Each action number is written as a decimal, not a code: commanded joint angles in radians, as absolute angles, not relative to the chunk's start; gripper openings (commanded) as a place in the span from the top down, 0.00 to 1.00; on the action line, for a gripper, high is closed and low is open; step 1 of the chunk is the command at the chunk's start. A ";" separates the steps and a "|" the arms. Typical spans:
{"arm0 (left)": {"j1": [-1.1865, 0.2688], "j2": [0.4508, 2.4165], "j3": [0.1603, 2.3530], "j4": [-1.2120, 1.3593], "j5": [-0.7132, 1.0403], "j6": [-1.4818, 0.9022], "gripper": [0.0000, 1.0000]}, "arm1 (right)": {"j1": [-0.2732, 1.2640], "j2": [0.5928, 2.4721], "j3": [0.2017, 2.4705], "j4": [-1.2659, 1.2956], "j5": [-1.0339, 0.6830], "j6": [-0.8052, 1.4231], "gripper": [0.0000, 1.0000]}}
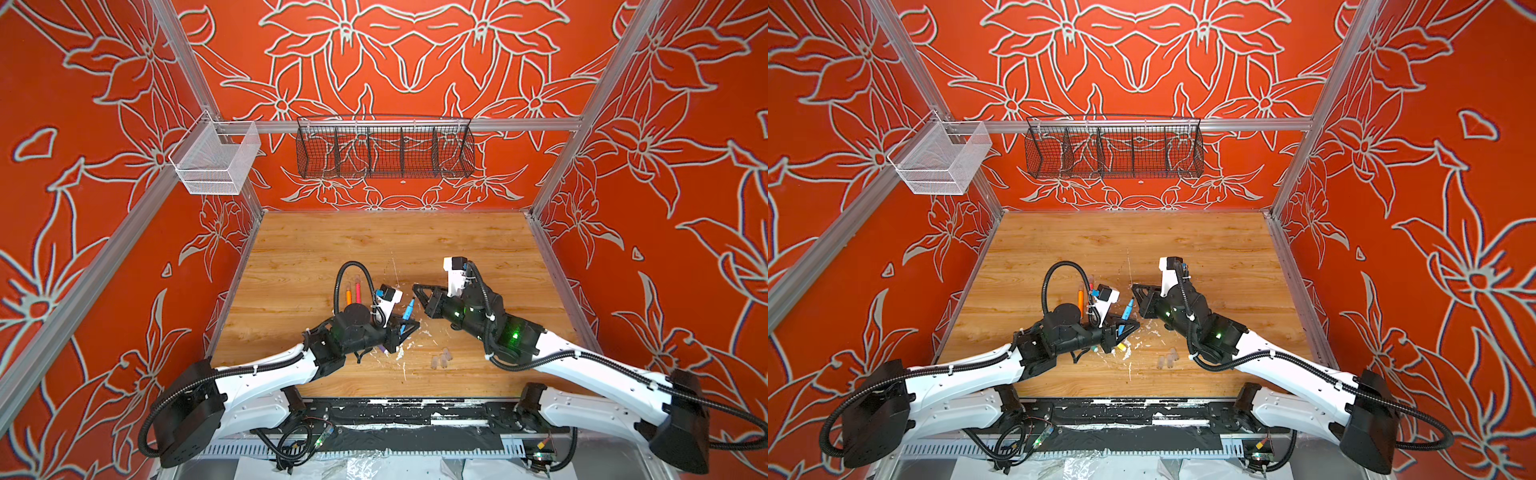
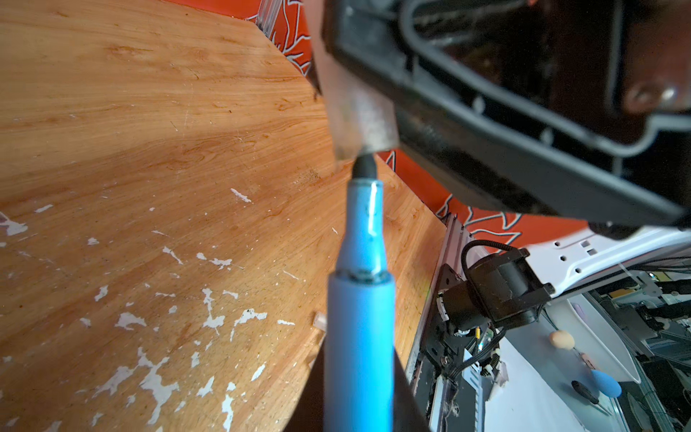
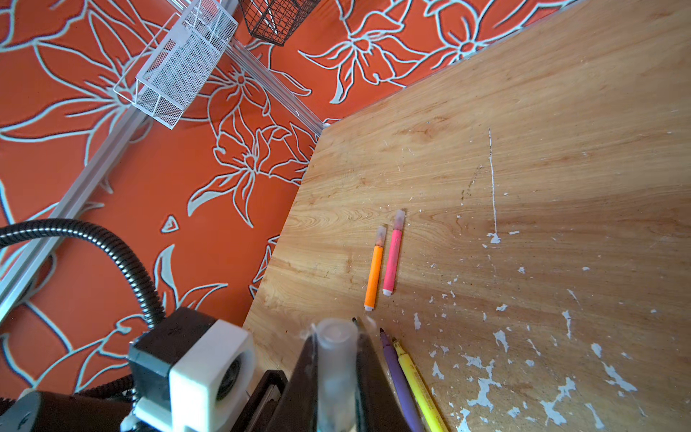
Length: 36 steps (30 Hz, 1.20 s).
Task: Insert the pens into the pen caps
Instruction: 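Carry the clear cap with the right gripper over the blue marker tip, then lower the clear cap onto the blue marker tip with the right gripper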
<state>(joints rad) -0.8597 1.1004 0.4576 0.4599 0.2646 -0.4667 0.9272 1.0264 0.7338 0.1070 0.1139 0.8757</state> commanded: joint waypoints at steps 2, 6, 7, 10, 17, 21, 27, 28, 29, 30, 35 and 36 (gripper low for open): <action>-0.867 1.083 0.448 0.509 0.249 -0.471 1.00 | 0.940 1.029 0.713 0.144 0.115 0.894 1.00; -0.867 1.090 0.448 0.513 0.248 -0.472 1.00 | 0.955 1.026 0.706 0.150 0.112 0.896 1.00; -0.867 1.092 0.449 0.514 0.250 -0.472 1.00 | 0.959 1.026 0.702 0.154 0.113 0.897 1.00; -0.867 1.098 0.449 0.523 0.249 -0.476 1.00 | 0.968 1.033 0.688 0.167 0.117 0.907 1.00; -0.867 1.096 0.405 0.624 0.217 -0.540 1.00 | 0.995 1.061 0.667 0.205 0.110 0.931 1.00; -0.867 1.101 0.370 0.707 0.203 -0.583 1.00 | 1.017 1.065 0.655 0.222 0.110 0.935 1.00; -0.867 1.095 0.335 0.784 0.173 -0.631 1.00 | 1.053 1.051 0.624 0.246 0.143 0.942 1.00; -0.867 1.097 0.329 0.801 0.173 -0.637 1.00 | 1.059 1.049 0.621 0.248 0.151 0.941 1.00; -0.867 1.100 0.322 0.823 0.181 -0.644 1.00 | 1.066 1.049 0.619 0.249 0.164 0.940 1.00; -0.867 1.104 0.317 0.845 0.187 -0.656 1.00 | 1.073 1.051 0.617 0.250 0.174 0.940 1.00; -0.867 1.114 0.308 0.901 0.210 -0.700 1.00 | 1.091 1.074 0.614 0.274 0.187 0.939 1.00; -0.867 1.116 0.300 0.925 0.219 -0.707 1.00 | 1.095 1.079 0.614 0.280 0.189 0.938 1.00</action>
